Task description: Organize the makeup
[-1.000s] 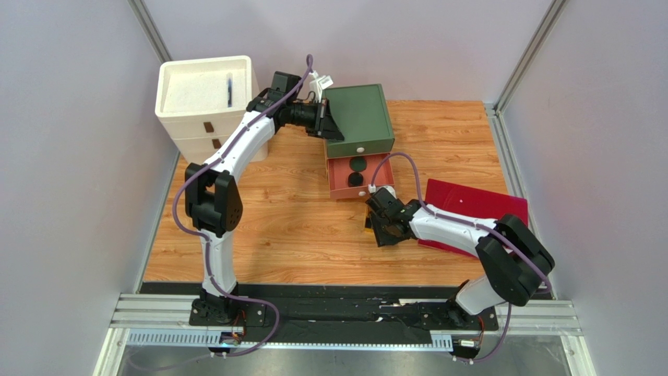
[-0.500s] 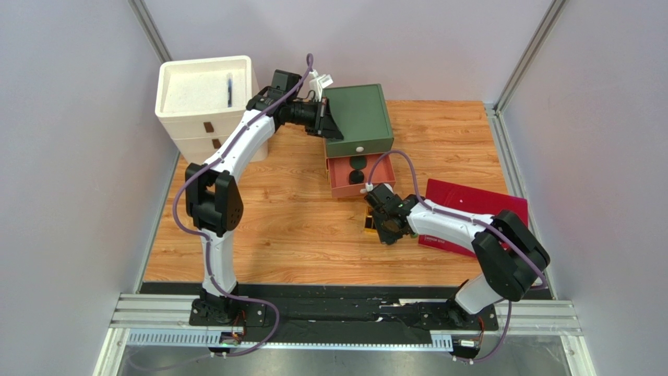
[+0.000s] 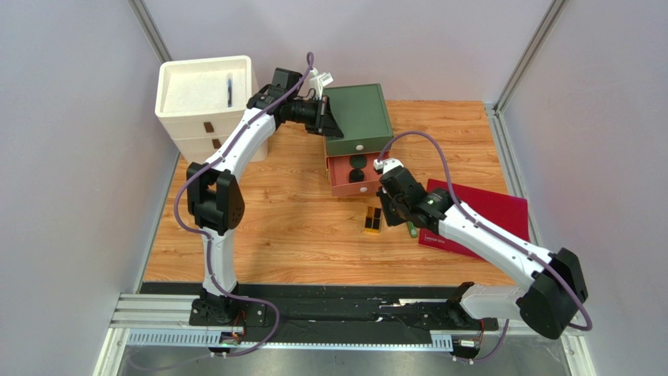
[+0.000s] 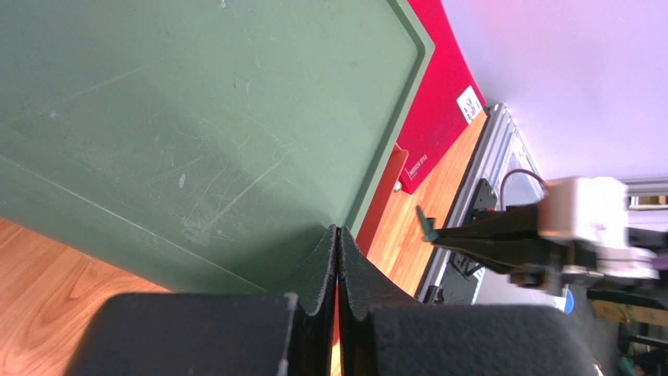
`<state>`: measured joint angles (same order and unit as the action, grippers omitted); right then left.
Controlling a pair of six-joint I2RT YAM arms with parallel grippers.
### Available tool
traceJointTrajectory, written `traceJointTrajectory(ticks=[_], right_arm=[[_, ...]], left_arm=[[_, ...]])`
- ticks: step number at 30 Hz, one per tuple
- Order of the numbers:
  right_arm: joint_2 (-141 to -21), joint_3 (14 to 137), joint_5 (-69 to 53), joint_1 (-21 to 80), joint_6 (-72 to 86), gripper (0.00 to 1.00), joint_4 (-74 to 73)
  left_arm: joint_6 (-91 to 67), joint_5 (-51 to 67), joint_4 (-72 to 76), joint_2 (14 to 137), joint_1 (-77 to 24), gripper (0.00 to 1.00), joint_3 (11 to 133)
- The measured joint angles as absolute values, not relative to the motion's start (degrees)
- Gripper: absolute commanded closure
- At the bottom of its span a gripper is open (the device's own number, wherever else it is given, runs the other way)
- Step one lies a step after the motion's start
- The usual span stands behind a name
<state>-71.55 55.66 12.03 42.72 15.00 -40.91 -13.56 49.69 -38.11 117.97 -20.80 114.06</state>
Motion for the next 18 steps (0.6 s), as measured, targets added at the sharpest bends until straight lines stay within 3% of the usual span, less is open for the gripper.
traceJointTrajectory(ticks=[9, 18], right_arm=[[-65.4, 58.4, 14.6, 42.7, 7.9, 0.98, -33.6], [-81.0, 70.4, 15.3, 41.9, 4.2, 0.97, -26.3]], left_arm=[[-13.7, 48.9, -38.1, 118.3, -20.7, 1.0, 114.8], [-13.9, 48.6, -39.0, 118.7, -20.7, 1.0, 115.7]])
